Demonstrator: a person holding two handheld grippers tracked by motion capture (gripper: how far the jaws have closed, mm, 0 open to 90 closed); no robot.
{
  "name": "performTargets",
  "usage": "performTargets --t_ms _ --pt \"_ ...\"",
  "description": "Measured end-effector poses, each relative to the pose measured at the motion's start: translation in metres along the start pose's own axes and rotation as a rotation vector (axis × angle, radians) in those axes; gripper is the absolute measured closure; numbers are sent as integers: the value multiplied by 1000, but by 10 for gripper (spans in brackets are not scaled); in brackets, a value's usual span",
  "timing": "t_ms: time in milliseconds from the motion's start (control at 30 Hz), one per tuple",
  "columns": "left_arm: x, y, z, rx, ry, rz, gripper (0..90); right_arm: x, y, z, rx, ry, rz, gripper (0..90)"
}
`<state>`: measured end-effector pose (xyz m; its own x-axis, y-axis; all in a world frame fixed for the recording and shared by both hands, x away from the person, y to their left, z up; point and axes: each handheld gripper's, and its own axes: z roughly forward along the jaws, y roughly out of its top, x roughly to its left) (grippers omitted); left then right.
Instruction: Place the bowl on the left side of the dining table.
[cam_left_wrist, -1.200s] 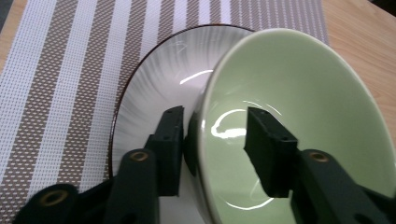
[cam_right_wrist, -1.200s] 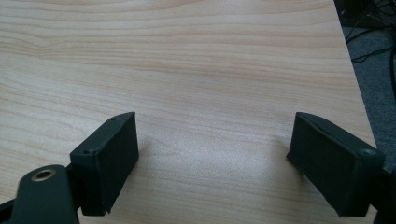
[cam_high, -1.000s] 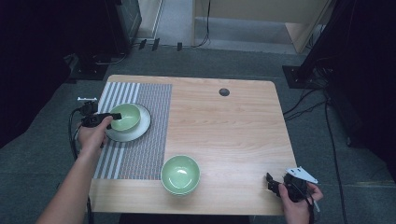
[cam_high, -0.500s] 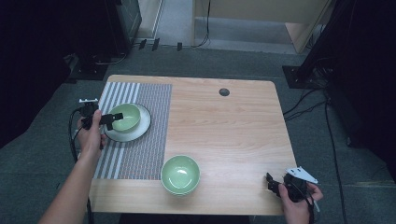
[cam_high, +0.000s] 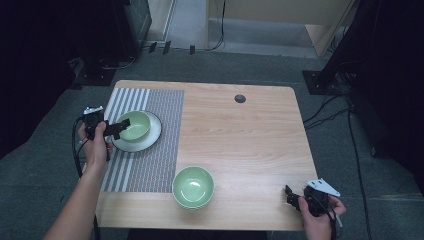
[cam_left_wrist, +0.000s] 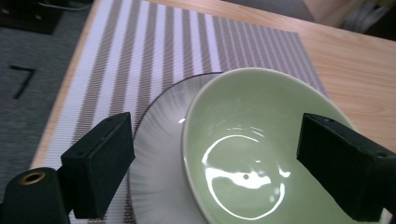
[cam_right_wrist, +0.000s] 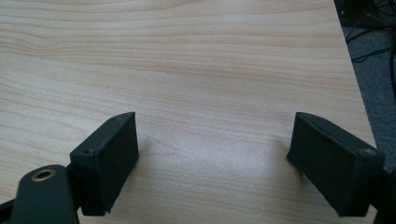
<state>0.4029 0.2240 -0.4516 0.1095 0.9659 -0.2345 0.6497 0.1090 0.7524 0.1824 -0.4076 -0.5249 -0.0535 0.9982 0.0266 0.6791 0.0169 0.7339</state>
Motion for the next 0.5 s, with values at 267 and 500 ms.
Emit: performTargets --t_ms 267,500 --pt "2 -8 -5 -86 26 3 96 0 0 0 0 0 0 155" --pt "4 -13 -14 -149 26 -1 96 0 0 0 0 0 -1 155"
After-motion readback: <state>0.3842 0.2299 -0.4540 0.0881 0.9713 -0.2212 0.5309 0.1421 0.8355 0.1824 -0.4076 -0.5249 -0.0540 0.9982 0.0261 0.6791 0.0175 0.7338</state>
